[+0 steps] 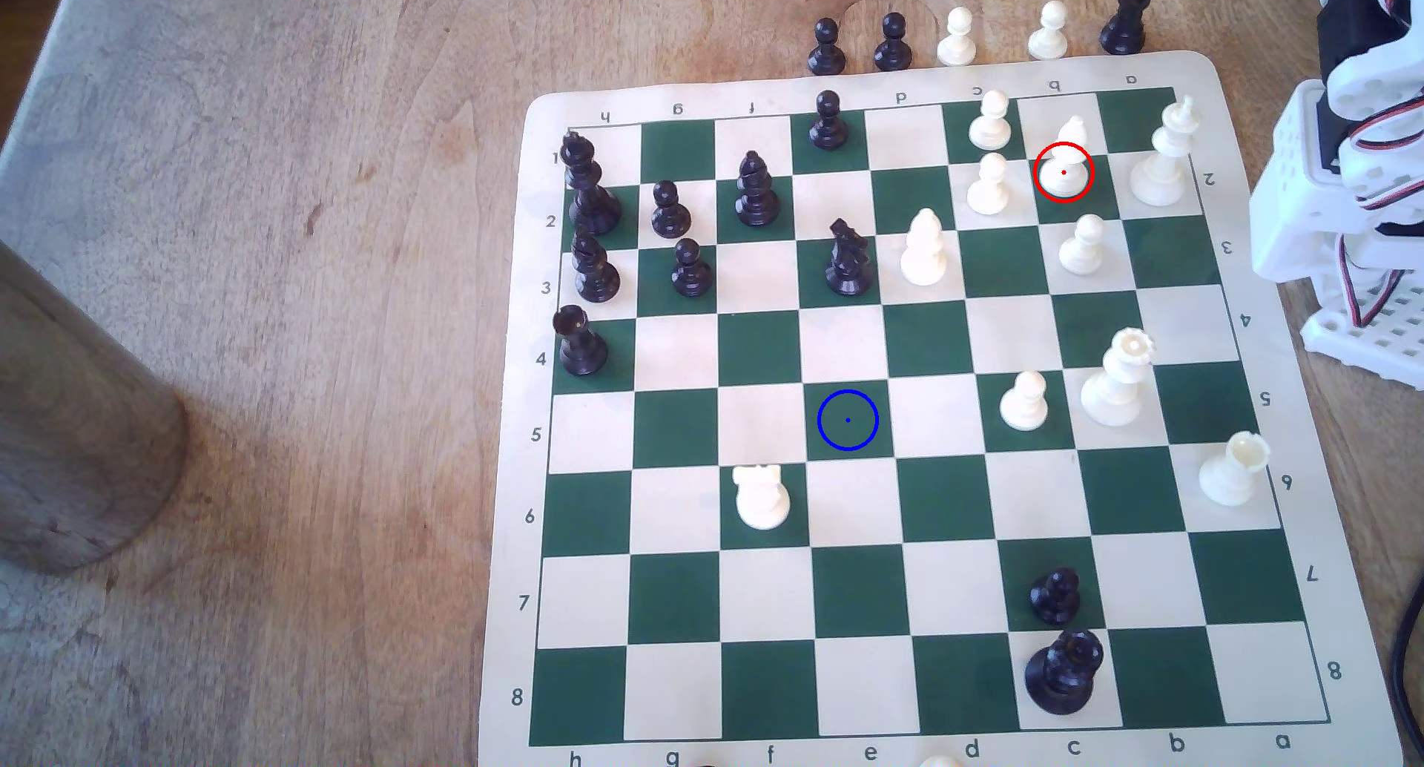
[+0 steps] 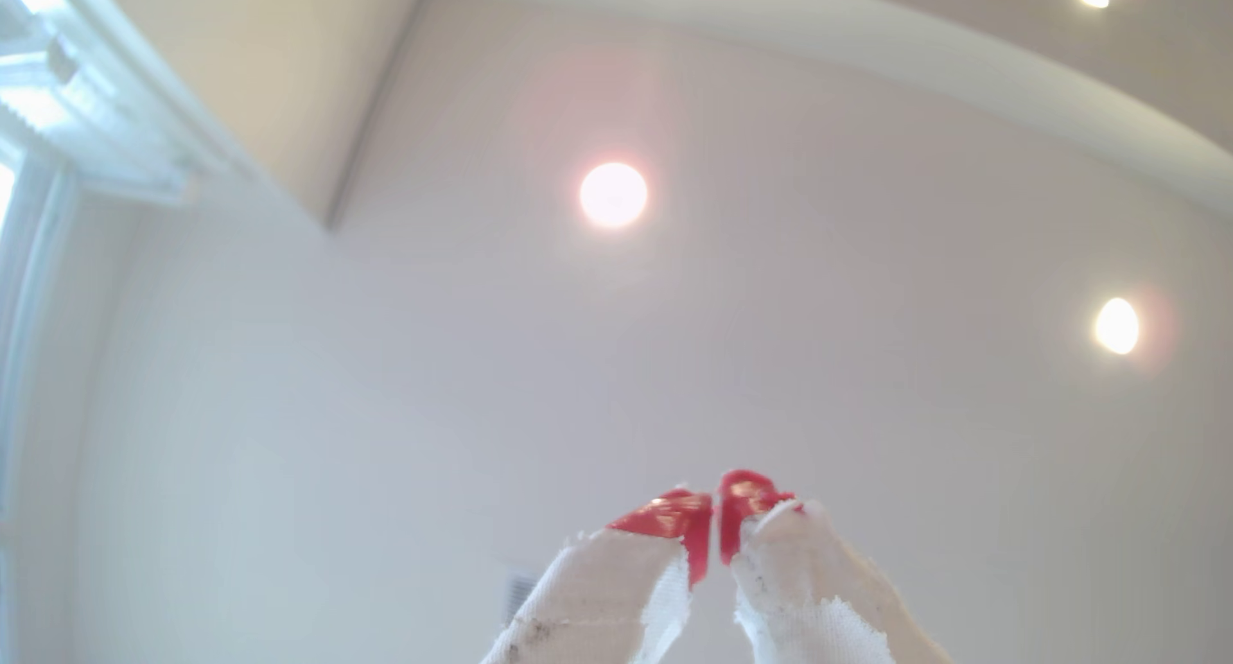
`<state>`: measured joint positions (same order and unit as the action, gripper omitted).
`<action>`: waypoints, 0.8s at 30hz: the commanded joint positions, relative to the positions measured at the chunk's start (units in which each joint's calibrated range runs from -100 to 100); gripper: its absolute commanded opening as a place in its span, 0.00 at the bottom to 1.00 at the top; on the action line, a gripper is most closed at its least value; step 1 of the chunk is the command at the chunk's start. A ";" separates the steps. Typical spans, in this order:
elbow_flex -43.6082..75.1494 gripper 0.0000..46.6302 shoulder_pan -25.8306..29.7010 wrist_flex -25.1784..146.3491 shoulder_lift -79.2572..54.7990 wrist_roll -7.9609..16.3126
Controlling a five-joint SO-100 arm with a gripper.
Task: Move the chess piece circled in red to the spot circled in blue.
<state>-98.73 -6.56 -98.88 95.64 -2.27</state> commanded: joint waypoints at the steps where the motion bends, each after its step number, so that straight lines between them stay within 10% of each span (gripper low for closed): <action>1: -0.81 0.00 2.22 -0.46 0.20 0.10; 11: 18.59 0.00 1.75 36.39 0.20 0.24; 24: 54.04 0.00 -9.35 127.47 0.03 0.34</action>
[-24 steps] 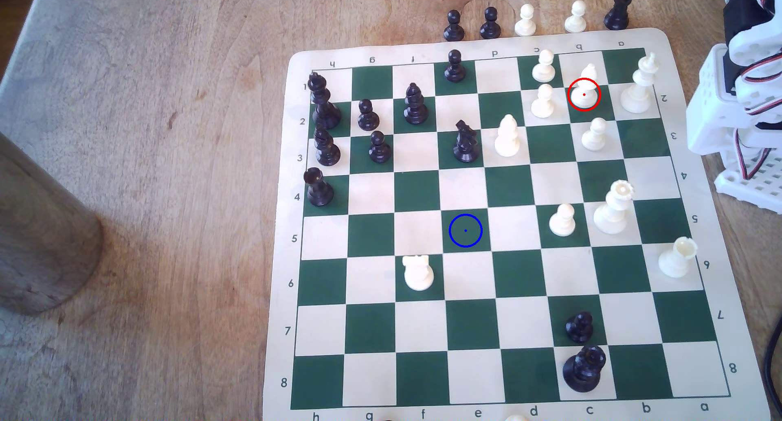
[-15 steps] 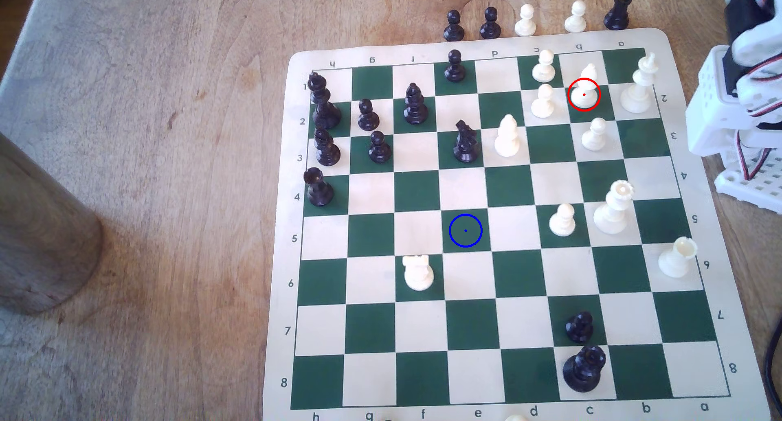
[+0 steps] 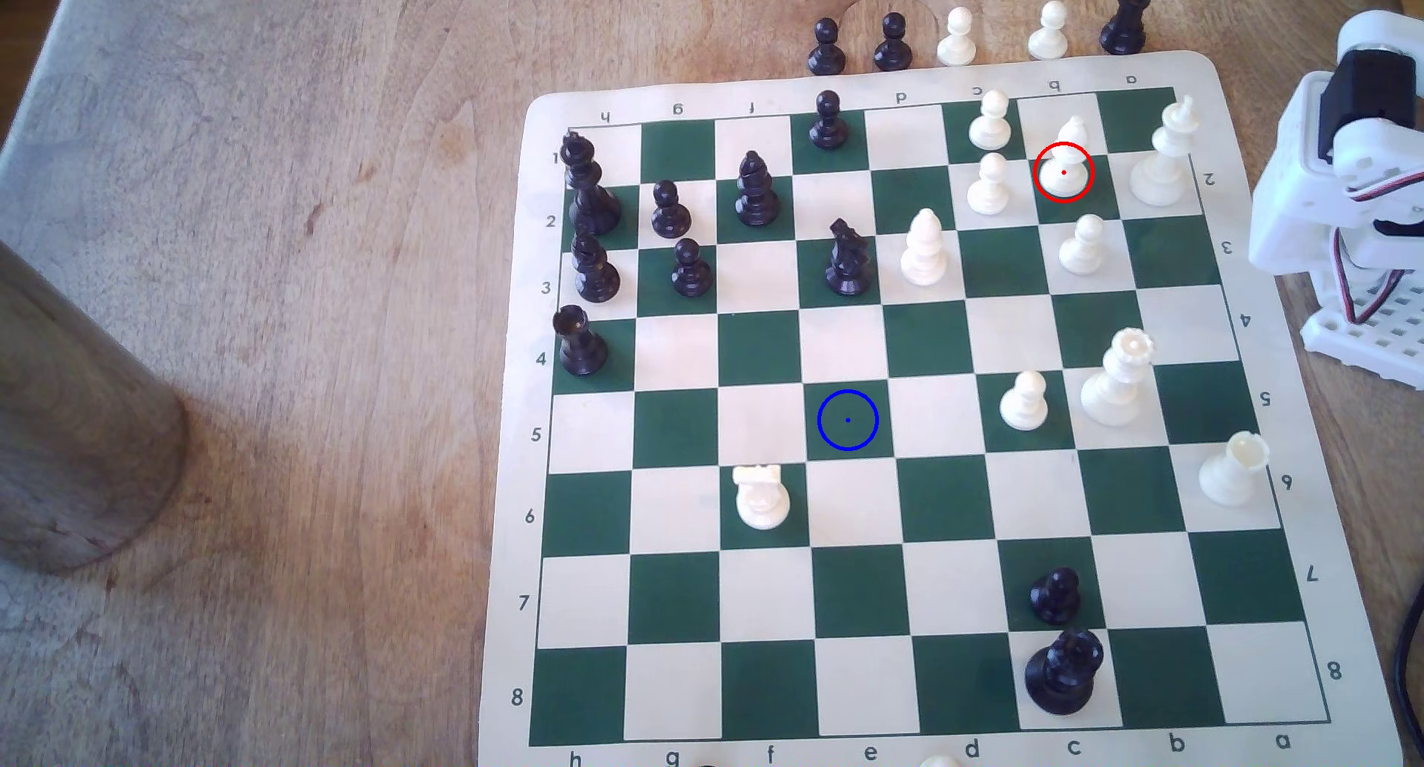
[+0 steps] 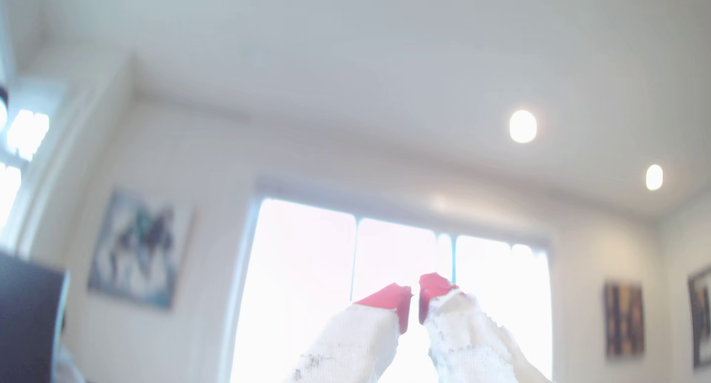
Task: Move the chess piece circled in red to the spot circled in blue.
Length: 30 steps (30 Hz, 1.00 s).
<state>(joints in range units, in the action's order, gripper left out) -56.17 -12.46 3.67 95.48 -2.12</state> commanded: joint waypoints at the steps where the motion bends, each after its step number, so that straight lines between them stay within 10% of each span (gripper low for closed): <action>1: 15.37 0.00 -5.64 35.65 0.20 0.20; 5: 21.08 0.00 -9.95 51.78 0.28 1.37; 7: 21.72 0.00 -10.81 55.22 0.36 10.89; 10: 25.16 0.00 -13.62 67.34 0.45 15.78; 20: 19.54 0.05 -10.26 87.33 0.45 15.58; 30: 14.83 0.24 -10.65 93.88 -12.45 8.84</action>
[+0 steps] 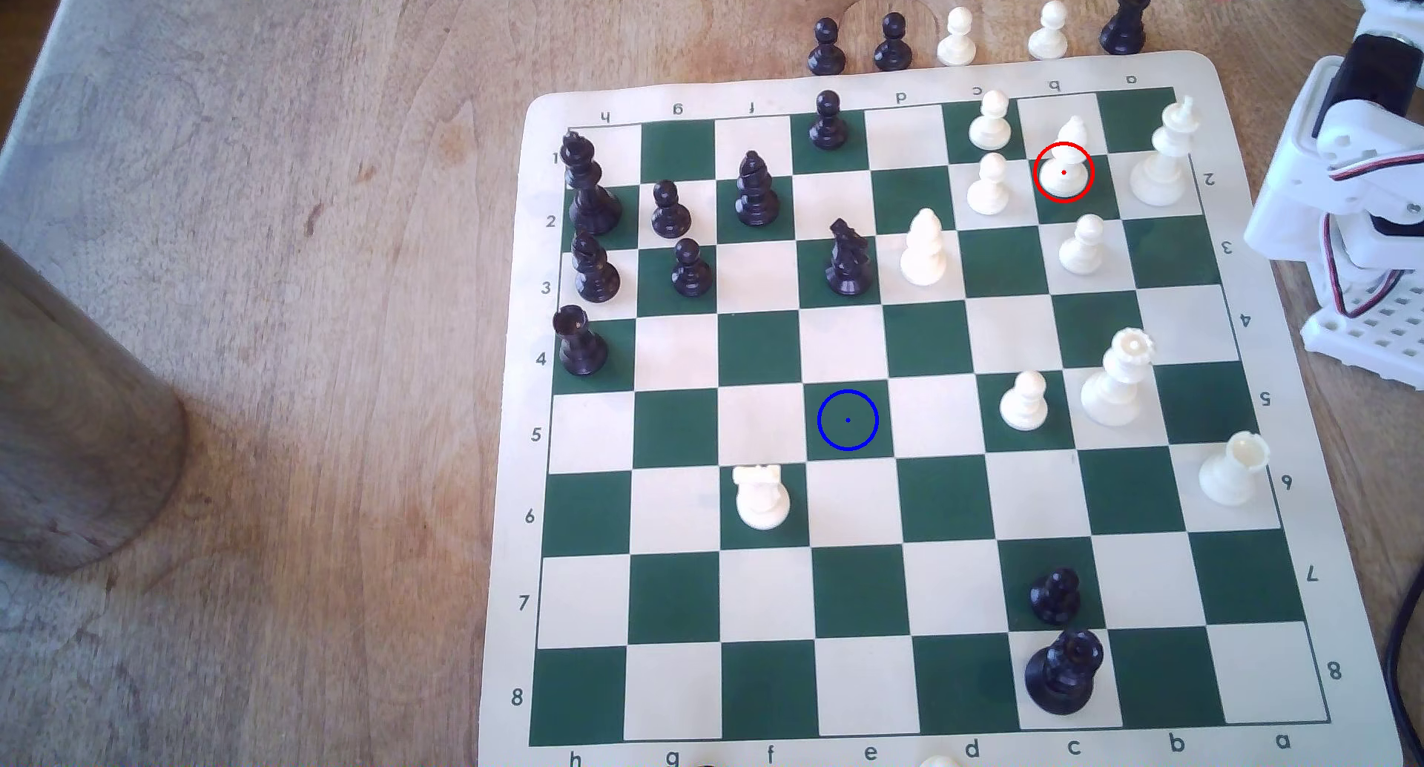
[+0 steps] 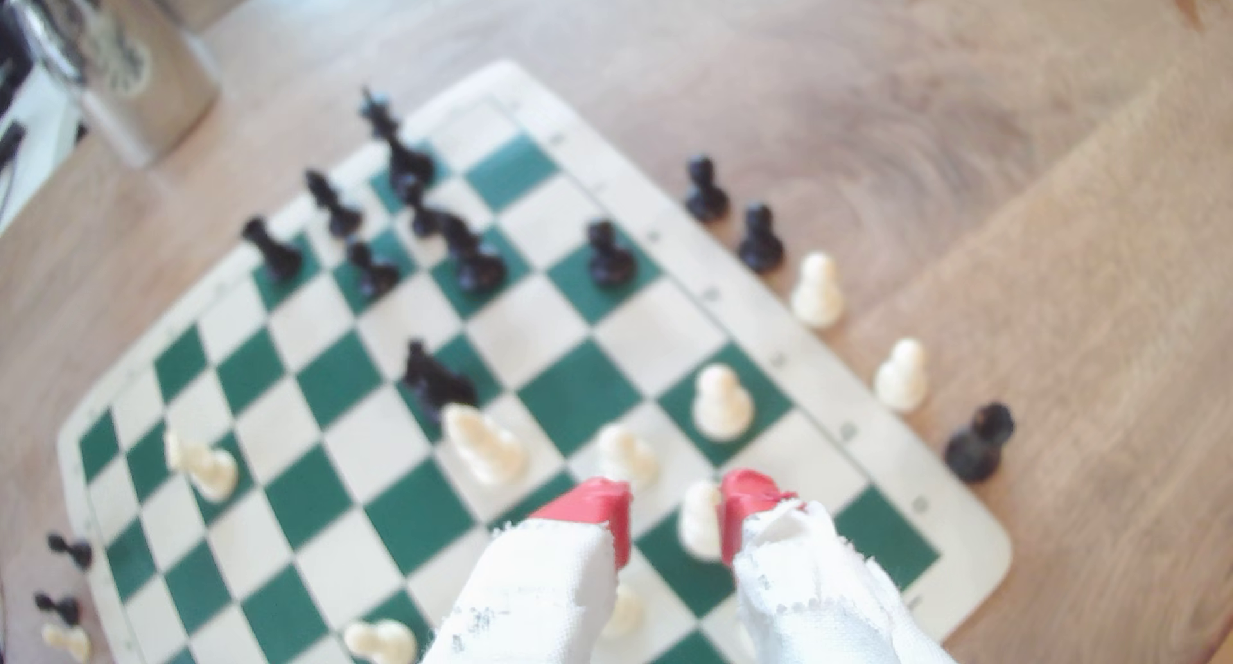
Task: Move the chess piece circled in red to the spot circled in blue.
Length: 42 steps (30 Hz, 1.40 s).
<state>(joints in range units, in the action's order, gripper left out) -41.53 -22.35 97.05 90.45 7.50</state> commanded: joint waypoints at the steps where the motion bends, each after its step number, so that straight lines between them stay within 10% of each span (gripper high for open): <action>1: 0.19 0.26 -0.85 0.08 -8.61 -0.68; 16: 1.91 0.27 0.95 -10.89 -41.13 3.32; 42: -12.14 0.38 -2.80 -22.85 -46.39 2.78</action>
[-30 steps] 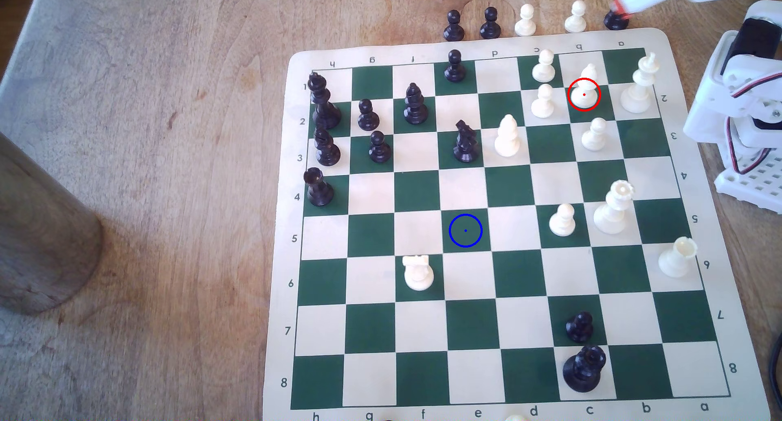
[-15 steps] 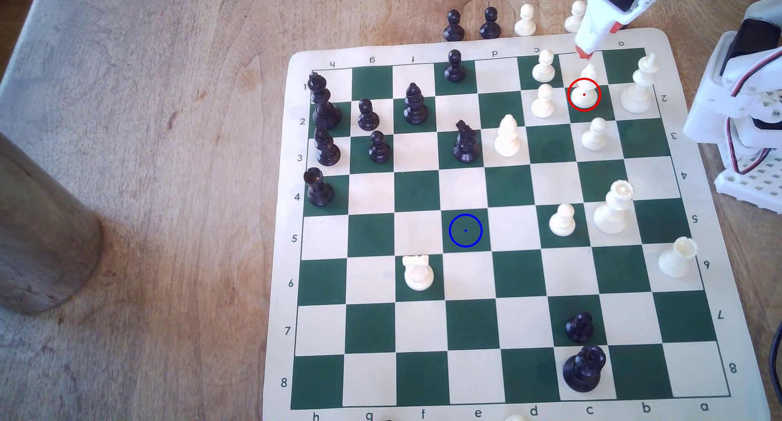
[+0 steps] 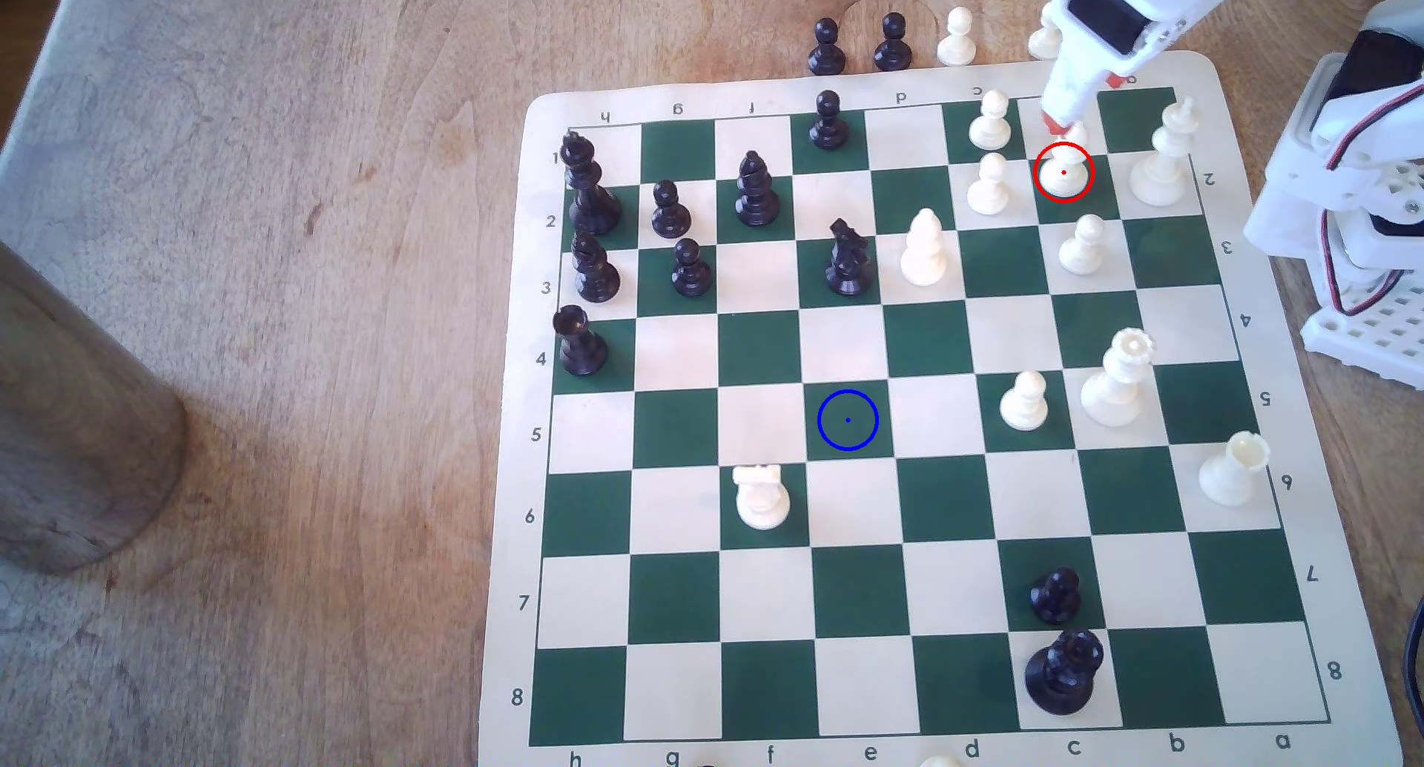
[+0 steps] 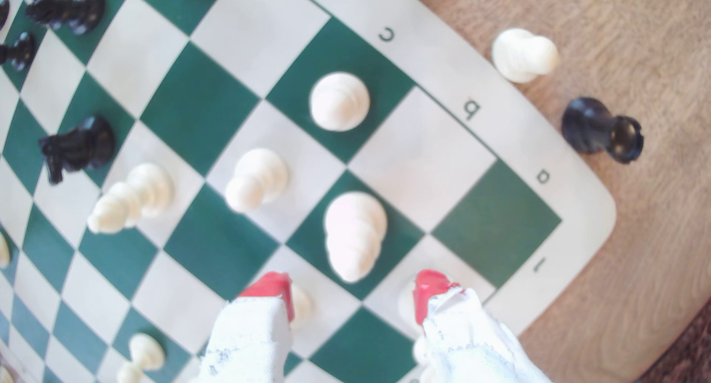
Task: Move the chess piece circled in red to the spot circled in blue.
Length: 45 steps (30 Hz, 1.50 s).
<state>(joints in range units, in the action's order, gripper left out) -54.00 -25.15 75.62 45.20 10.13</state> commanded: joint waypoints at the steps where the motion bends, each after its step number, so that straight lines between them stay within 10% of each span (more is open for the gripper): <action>1: 0.24 0.38 0.08 -1.91 -1.65 0.24; 26: 0.15 0.34 3.83 -8.38 -13.28 1.07; 33: 0.96 0.01 5.24 -8.30 -16.00 1.42; 45: -0.67 0.01 4.85 -8.79 -13.20 0.88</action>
<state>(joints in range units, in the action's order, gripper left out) -55.35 -20.94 66.29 29.45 11.21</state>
